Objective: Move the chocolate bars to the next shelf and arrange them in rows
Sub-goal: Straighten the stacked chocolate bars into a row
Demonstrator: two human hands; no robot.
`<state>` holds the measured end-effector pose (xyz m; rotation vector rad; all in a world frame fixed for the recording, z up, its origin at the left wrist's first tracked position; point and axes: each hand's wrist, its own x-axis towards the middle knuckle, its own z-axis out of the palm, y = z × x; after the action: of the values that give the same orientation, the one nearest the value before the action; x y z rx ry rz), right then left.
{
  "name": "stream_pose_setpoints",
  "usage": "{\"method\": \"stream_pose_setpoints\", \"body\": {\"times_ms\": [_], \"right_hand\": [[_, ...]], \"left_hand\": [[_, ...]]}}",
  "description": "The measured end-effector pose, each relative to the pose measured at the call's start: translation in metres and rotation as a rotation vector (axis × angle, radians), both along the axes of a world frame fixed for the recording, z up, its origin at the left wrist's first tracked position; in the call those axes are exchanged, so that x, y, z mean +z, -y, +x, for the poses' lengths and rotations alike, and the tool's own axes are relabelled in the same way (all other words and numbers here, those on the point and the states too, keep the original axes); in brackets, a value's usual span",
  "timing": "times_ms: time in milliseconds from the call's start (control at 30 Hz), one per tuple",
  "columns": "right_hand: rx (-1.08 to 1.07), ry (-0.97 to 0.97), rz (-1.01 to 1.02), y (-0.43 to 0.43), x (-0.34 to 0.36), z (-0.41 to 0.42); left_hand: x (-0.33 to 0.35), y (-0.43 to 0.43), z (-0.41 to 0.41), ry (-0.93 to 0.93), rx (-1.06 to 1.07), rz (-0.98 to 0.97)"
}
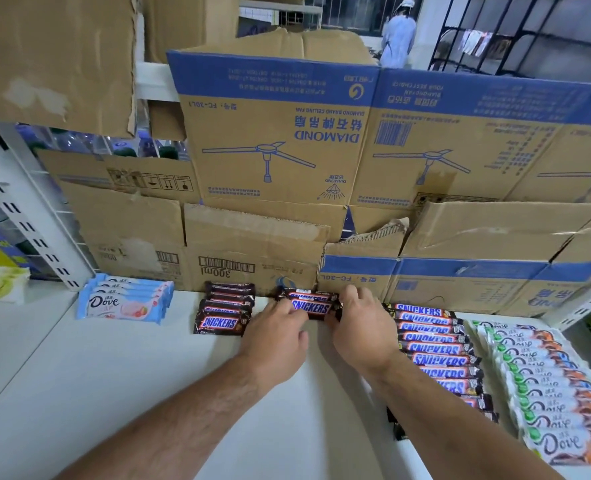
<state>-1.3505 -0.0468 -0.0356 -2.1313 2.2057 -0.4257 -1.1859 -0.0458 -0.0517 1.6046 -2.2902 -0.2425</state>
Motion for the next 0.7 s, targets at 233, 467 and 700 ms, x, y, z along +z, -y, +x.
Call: {"method": "stream_pose_setpoints", "body": {"times_ms": [233,467,700], "right_hand": [[0.075,-0.171,0.179,-0.037,0.020,-0.029],[-0.015,-0.050,0.018,-0.075,0.020,-0.065],[0.078,-0.040,0.148,-0.092,0.030,-0.120]], "left_hand": [[0.008,-0.002,-0.030,-0.044,-0.224,0.116],[0.013,-0.014,-0.078,-0.164,-0.308,0.124],[0.033,-0.012,-0.126,-0.194,-0.218,0.102]]}}
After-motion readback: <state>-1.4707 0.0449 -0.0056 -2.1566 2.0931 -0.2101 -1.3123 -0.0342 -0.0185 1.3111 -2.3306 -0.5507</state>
